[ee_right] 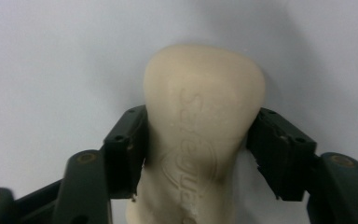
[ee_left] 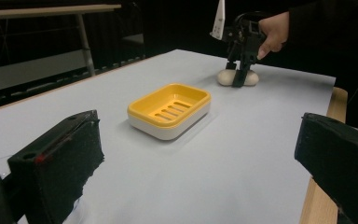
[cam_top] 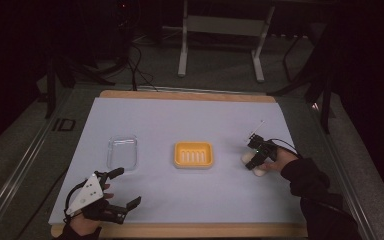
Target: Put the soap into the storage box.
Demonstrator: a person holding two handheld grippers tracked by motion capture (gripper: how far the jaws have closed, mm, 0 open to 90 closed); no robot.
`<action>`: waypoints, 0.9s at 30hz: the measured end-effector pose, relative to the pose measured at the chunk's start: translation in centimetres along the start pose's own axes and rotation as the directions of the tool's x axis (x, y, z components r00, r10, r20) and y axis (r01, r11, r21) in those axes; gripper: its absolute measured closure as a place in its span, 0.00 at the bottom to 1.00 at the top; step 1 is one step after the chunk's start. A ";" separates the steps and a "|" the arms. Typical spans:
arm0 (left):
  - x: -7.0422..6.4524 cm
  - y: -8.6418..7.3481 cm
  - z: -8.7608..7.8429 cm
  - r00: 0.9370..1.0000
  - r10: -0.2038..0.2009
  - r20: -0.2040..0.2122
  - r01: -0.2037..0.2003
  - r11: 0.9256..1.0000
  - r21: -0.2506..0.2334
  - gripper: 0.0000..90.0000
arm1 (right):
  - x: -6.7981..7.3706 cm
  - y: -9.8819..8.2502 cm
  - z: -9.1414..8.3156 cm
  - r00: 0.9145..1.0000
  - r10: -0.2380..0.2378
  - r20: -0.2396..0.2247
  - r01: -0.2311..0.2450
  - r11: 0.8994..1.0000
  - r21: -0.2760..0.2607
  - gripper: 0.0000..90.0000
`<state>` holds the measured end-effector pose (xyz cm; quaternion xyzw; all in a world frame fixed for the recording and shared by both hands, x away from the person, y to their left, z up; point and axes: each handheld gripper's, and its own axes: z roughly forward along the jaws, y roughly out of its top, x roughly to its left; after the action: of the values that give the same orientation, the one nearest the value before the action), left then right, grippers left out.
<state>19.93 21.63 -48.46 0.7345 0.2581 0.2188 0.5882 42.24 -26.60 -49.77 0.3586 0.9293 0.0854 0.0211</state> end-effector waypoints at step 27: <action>0.0 0.0 0.0 1.000 0.004 -0.001 -0.004 1.000 0.000 0.01 | 1.3 0.3 -0.4 0.988 -0.144 0.062 0.139 0.988 0.071 0.55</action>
<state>19.91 21.65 -48.48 0.7350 0.2570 0.2205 0.5874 41.43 -25.53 -49.29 0.2948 0.9535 0.0409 0.0465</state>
